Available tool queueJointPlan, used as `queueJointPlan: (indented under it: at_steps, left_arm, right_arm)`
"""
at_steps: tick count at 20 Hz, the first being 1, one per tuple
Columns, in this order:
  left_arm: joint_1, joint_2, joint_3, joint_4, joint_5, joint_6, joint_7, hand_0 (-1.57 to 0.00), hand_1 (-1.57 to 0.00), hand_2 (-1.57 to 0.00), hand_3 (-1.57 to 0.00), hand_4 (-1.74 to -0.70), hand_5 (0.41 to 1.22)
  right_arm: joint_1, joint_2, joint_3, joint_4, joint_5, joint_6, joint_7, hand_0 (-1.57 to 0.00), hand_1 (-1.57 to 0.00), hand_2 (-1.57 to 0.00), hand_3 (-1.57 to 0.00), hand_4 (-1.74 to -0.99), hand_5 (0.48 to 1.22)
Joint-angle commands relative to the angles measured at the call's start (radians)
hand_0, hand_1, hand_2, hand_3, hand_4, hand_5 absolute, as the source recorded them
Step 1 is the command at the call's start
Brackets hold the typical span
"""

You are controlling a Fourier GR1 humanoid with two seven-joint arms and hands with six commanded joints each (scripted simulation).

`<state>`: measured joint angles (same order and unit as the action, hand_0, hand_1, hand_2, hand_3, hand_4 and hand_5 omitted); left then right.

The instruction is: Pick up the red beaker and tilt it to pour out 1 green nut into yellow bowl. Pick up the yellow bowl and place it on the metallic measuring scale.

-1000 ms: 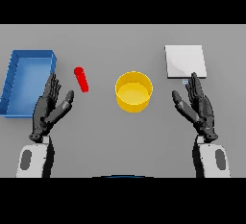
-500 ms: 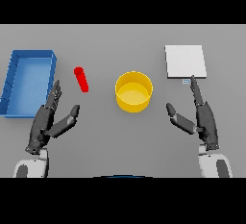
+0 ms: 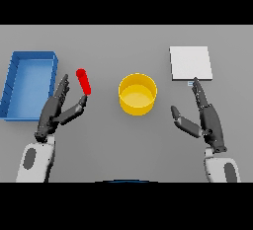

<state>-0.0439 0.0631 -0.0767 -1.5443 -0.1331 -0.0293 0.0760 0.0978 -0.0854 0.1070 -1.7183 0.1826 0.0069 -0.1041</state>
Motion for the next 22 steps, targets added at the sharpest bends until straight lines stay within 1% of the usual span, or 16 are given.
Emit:
queueJointPlan:
  at_steps: [1, 2, 3, 4, 6, 8, 10, 11, 13, 14, 15, 17, 18, 19, 20, 22]
  left_arm:
    - [-0.040, 0.005, 0.012, 0.046, -0.002, 0.001, -0.006, 0.00, 0.00, 0.00, 0.00, -1.18, 0.648]
    - [-0.065, 0.003, 0.015, 0.086, -0.009, 0.002, -0.014, 0.00, 0.00, 0.00, 0.00, -1.18, 0.644]
    - [-0.090, -0.001, 0.017, 0.124, -0.018, 0.008, -0.028, 0.00, 0.00, 0.00, 0.00, -1.18, 0.640]
    - [-0.116, 0.001, 0.023, 0.160, -0.017, 0.005, -0.043, 0.00, 0.00, 0.00, 0.00, -1.18, 0.637]
    - [-0.174, 0.001, 0.034, 0.217, -0.014, -0.001, -0.065, 0.00, 0.00, 0.00, 0.00, -1.18, 0.637]
    - [-0.206, 0.002, 0.042, 0.264, -0.016, -0.002, -0.093, 0.00, 0.00, 0.00, 0.00, -1.20, 0.646]
    - [-0.248, 0.000, 0.039, 0.304, -0.038, 0.011, -0.091, 0.00, 0.00, 0.00, 0.00, -1.20, 0.654]
    - [-0.263, 0.002, 0.042, 0.329, -0.044, 0.016, -0.087, 0.00, 0.00, 0.00, 0.00, -1.20, 0.657]
    - [-0.316, -0.004, 0.052, 0.384, -0.054, 0.033, -0.074, 0.00, 0.00, 0.00, 0.00, -1.20, 0.663]
    - [-0.333, -0.001, 0.058, 0.413, -0.059, 0.037, -0.080, 0.00, 0.00, 0.00, 0.00, -1.20, 0.664]
    - [-0.342, -0.012, 0.054, 0.425, -0.063, 0.046, -0.093, 0.00, 0.00, 0.00, 0.00, -1.20, 0.669]
    - [-0.366, -0.021, 0.063, 0.470, -0.068, 0.060, -0.108, 0.00, 0.00, 0.00, 0.00, -1.21, 0.673]
    - [-0.377, -0.019, 0.072, 0.502, -0.068, 0.065, -0.125, 0.00, 0.00, 0.00, 0.00, -1.22, 0.678]
    - [-0.399, -0.025, 0.084, 0.523, -0.058, 0.068, -0.143, 0.00, 0.00, 0.00, 0.00, -1.23, 0.687]
    - [-0.406, -0.030, 0.094, 0.535, -0.044, 0.063, -0.172, 0.00, 0.00, 0.00, 0.00, -1.25, 0.695]
    - [-0.435, -0.040, 0.132, 0.599, -0.014, 0.066, -0.225, 0.00, 0.00, 0.00, 0.00, -1.29, 0.708]
  right_arm:
    - [0.000, 0.000, -0.006, 0.009, -0.008, 0.002, 0.006, 0.00, 0.00, 0.00, 0.00, -1.219, 0.626]
    - [-0.003, -0.001, -0.008, 0.010, -0.009, 0.002, 0.007, 0.00, 0.00, 0.00, 0.00, -1.220, 0.626]
    - [0.015, -0.002, -0.006, 0.007, -0.010, 0.007, -0.015, 0.00, 0.00, 0.00, 0.00, -1.225, 0.627]
    - [0.018, 0.008, 0.003, 0.004, -0.002, 0.002, -0.019, 0.00, 0.00, 0.00, 0.00, -1.229, 0.626]
    - [0.003, 0.003, 0.001, 0.008, 0.006, -0.002, -0.003, 0.00, 0.00, 0.00, 0.00, -1.227, 0.625]
    - [0.014, -0.006, -0.005, 0.002, 0.009, -0.005, -0.007, 0.00, 0.00, 0.00, 0.00, -1.218, 0.626]
    - [0.005, 0.005, -0.004, 0.001, -0.008, 0.003, 0.005, 0.00, 0.00, 0.00, 0.00, -1.229, 0.628]
    - [0.004, -0.004, -0.013, 0.010, -0.011, 0.003, 0.004, 0.00, 0.00, 0.00, 0.00, -1.227, 0.630]
    - [0.009, -0.007, -0.018, -0.001, -0.026, 0.011, -0.009, 0.00, 0.00, 0.00, 0.00, -1.231, 0.633]
    - [-0.005, -0.005, -0.016, 0.003, -0.027, 0.012, 0.010, 0.00, 0.00, 0.00, 0.00, -1.233, 0.634]
    - [-0.010, -0.006, -0.018, 0.011, -0.026, 0.011, 0.018, 0.00, 0.00, 0.00, 0.00, -1.234, 0.635]
    - [0.010, -0.001, -0.011, 0.013, -0.017, 0.010, -0.001, 0.00, 0.00, 0.00, 0.00, -1.240, 0.639]
    - [0.012, 0.002, -0.008, 0.003, -0.007, 0.000, -0.004, 0.00, 0.00, 0.00, 0.00, -1.241, 0.641]
    - [0.013, -0.002, -0.012, 0.000, -0.011, 0.002, 0.004, 0.00, 0.00, 0.00, 0.00, -1.242, 0.642]
    - [0.014, -0.005, -0.019, -0.006, -0.021, 0.003, 0.008, 0.00, 0.00, 0.00, 0.00, -1.245, 0.642]
    - [0.011, -0.002, -0.017, 0.002, -0.020, 0.002, 0.007, 0.00, 0.00, 0.00, 0.00, -1.246, 0.645]
